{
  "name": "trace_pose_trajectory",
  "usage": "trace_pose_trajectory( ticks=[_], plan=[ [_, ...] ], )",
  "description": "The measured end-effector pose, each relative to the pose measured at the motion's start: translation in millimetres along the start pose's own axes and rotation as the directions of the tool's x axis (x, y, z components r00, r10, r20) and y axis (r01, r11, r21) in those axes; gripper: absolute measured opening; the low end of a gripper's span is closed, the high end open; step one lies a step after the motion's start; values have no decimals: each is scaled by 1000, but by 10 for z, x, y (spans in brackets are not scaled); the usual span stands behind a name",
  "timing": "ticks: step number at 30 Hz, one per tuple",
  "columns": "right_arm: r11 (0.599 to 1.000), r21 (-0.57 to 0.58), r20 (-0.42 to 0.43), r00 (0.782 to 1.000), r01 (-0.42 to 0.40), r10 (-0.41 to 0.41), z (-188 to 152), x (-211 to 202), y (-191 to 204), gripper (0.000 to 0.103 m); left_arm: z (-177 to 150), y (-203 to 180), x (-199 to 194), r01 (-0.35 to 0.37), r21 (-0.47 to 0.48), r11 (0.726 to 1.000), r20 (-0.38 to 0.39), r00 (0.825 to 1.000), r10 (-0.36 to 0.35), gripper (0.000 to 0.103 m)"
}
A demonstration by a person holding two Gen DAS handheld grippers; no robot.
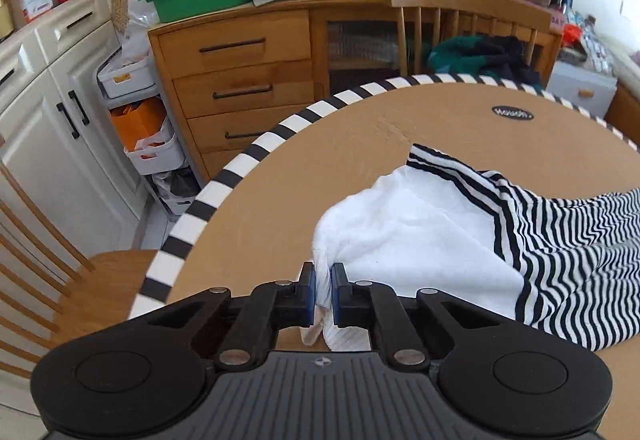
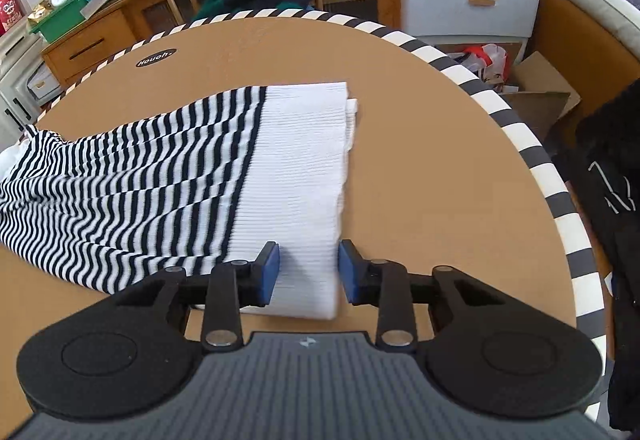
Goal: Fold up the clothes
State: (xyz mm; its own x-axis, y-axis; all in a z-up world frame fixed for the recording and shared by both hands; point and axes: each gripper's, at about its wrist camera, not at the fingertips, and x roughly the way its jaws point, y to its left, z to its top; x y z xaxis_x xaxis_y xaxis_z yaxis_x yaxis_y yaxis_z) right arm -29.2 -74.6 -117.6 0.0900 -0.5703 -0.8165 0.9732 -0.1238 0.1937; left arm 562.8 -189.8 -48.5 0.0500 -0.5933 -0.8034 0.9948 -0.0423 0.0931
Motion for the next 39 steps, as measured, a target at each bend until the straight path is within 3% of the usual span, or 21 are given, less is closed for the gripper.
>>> trace_pose_trajectory(
  ticks=[2, 5, 10, 12, 14, 17, 22, 24, 25, 26, 34, 39],
  plan=[
    [1000, -26, -5, 1000, 12, -12, 4, -13, 15, 32, 77, -33, 112, -19, 38, 999, -60, 998, 22, 19],
    [998, -55, -4, 1000, 22, -23, -6, -27, 41, 32, 107, 34, 209, -49, 6, 999, -114, 992, 49, 32],
    [998, -58, 2, 1000, 21, -21, -19, -37, 29, 33, 29, 321, 187, -193, -51, 980, -83, 979, 188, 17],
    [998, -50, -4, 1000, 25, -25, 2, -29, 34, 36, -30, 416, 93, -154, -124, 980, -47, 988, 150, 17],
    [999, -35, -5, 1000, 19, -19, 20, -5, 40, 38, -99, 466, -22, -99, -175, 979, 7, 995, 102, 25],
    [999, -51, 3, 1000, 15, -15, 17, 17, 71, 44, -245, 229, -185, -39, -66, 997, 112, 993, 46, 38],
    [996, -90, -6, 1000, 23, -24, 22, 52, 180, 58, -327, -155, -52, -78, 171, 982, 143, 988, 53, 38],
    [995, -92, -6, 1000, 24, -25, 33, 63, 194, 59, -302, -232, 64, -72, 200, 977, 115, 992, 50, 33],
    [995, -92, -7, 1000, 23, -24, 38, 65, 193, 59, -293, -254, 123, -71, 209, 975, 94, 994, 52, 13],
    [995, -94, -8, 1000, 22, -23, 42, 67, 192, 59, -302, -284, 177, -73, 221, 973, 77, 995, 57, 5],
    [992, -126, -1, 1000, 18, -18, 25, 69, 196, 60, -168, -154, 133, -117, 215, 970, 76, 992, 103, 5],
    [991, -132, 4, 1000, 15, -15, 28, 70, 182, 62, -176, -20, 139, -150, 198, 969, 24, 989, 148, 5]
  ],
)
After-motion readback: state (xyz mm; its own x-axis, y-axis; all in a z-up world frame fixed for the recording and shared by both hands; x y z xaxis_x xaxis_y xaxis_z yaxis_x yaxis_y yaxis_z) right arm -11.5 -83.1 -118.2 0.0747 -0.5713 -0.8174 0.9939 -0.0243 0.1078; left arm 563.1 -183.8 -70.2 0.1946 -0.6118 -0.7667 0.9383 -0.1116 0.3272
